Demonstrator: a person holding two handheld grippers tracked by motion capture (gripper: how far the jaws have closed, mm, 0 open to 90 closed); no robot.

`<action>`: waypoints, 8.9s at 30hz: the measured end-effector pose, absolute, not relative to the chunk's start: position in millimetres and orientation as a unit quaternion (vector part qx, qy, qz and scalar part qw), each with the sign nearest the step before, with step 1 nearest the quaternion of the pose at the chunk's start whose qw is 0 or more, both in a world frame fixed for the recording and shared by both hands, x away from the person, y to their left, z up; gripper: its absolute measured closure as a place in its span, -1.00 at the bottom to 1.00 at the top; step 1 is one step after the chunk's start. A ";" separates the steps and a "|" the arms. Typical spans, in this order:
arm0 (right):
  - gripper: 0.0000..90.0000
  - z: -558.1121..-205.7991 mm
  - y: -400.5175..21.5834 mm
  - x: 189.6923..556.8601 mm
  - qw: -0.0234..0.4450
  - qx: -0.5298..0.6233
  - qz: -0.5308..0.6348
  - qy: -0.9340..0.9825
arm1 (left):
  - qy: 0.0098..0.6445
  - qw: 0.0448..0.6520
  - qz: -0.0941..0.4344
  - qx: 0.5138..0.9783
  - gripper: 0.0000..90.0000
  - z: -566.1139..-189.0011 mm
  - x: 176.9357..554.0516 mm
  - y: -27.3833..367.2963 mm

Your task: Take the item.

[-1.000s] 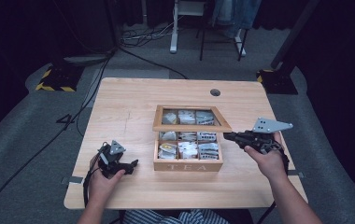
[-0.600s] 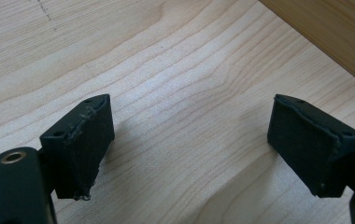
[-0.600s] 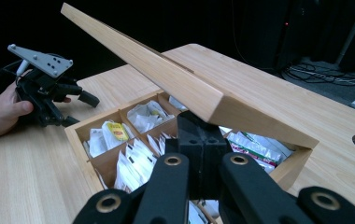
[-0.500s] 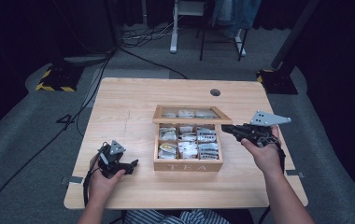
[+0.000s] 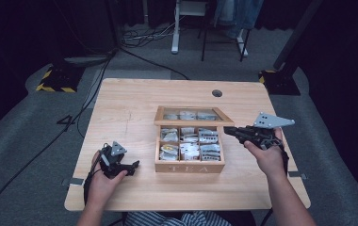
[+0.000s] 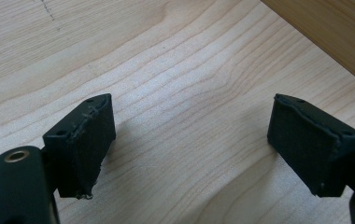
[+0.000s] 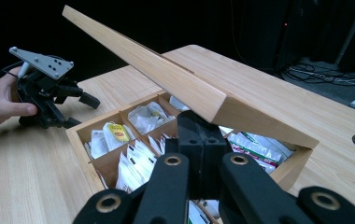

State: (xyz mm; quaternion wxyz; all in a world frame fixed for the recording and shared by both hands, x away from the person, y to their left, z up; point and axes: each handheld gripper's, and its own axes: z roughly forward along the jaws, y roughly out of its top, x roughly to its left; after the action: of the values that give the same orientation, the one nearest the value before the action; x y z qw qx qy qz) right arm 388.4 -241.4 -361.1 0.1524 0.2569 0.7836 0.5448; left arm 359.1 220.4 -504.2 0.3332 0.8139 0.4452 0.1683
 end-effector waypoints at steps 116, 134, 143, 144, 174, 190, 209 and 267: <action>1.00 -364.6 -244.0 390.1 0.133 0.264 0.566 0.770 | 0.240 0.500 0.037 0.831 -0.24 -424.9 380.1 13.2; 1.00 -365.7 -243.8 390.9 0.126 0.263 0.568 0.769 | 0.243 0.499 -0.008 0.832 -0.11 -439.4 398.5 -1.2; 1.00 -366.1 -244.2 391.4 0.122 0.263 0.571 0.768 | 0.255 0.482 -0.029 0.838 0.19 -441.0 401.1 -1.2; 1.00 -366.3 -244.2 391.4 0.121 0.263 0.571 0.768 | 0.253 0.480 -0.026 0.840 0.18 -441.1 400.2 -1.9; 1.00 -366.9 -243.2 391.4 0.120 0.262 0.571 0.769 | 0.222 0.446 -0.043 0.866 0.99 -453.3 403.9 -7.4; 1.00 -366.6 -243.3 391.7 0.122 0.261 0.570 0.769 | 0.201 0.482 -0.009 0.853 0.99 -430.4 394.7 0.9; 1.00 -365.1 -246.6 392.0 0.126 0.262 0.574 0.766 | 0.182 0.517 0.022 0.836 0.99 -400.5 373.7 8.4; 1.00 -366.8 -244.0 390.8 0.126 0.262 0.567 0.771 | 0.328 0.495 0.118 0.796 0.99 -364.0 330.7 192.7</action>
State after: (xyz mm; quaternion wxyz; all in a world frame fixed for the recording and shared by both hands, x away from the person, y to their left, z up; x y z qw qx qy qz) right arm 390.8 -244.0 -366.8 0.1255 0.2623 0.7707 0.5669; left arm 330.7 192.7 -364.0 0.4948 0.7959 0.3284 0.1181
